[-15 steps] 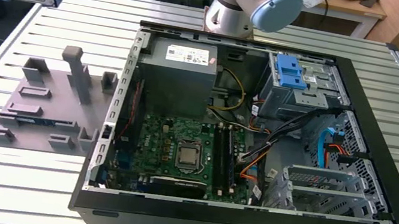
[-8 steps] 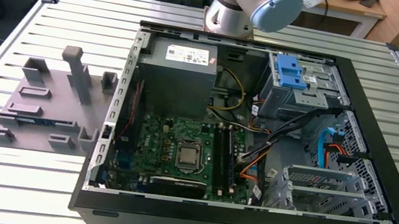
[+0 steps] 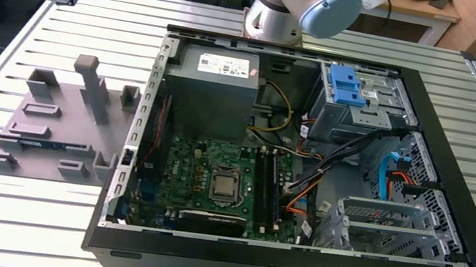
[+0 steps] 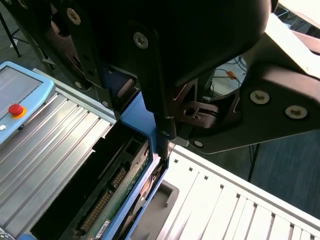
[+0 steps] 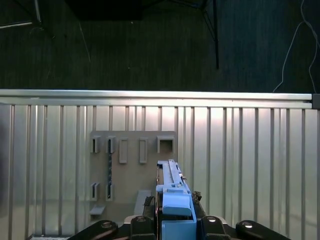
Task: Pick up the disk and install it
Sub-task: 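Pick up the disk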
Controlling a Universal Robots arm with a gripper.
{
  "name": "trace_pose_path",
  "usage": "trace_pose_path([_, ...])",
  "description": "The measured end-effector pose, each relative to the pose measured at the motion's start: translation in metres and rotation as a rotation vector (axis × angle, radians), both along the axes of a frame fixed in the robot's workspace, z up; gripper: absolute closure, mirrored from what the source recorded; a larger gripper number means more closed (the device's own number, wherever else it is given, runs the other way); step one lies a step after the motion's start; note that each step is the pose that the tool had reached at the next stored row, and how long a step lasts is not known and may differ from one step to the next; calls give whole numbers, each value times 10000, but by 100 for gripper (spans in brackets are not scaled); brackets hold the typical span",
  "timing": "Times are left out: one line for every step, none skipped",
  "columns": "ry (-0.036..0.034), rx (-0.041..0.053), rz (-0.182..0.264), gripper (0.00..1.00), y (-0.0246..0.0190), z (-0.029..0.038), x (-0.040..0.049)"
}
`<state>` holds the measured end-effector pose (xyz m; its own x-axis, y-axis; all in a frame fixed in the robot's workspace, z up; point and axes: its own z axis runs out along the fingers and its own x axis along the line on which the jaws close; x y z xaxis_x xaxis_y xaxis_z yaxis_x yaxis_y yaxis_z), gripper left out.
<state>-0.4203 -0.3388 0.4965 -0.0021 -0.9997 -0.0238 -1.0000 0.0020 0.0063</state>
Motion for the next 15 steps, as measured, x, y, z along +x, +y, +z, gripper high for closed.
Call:
trace_pose_path([0, 0, 0, 64, -1, 0, 14])
trace_pose_path([0, 0, 0, 64, -1, 0, 21])
trace_pose_path([1, 0, 0, 64, -5, 0, 22])
trace_pose_path([0, 0, -1, 64, -11, 0, 22])
trace_pose_path([1, 0, -1, 64, -49, 0, 24])
trace_pose_path([0, 0, 0, 64, -64, -1, 24])
trace_pose_path([1, -1, 0, 64, -75, 0, 26])
trace_pose_path([1, 0, 0, 64, -82, 0, 32])
trace_pose_path([0, 0, 0, 64, -87, 0, 41])
trace_pose_path([0, 0, 0, 64, -90, 0, 52])
trace_pose_path([0, 0, 0, 64, -93, 0, 66])
trace_pose_path([0, 0, 0, 64, -94, 0, 81])
trace_pose_path([0, -1, 0, 64, -95, 0, 97])
trace_pose_path([0, 0, -1, 64, -95, 0, 113])
trace_pose_path([-1, 0, 0, 64, -96, 0, 128])
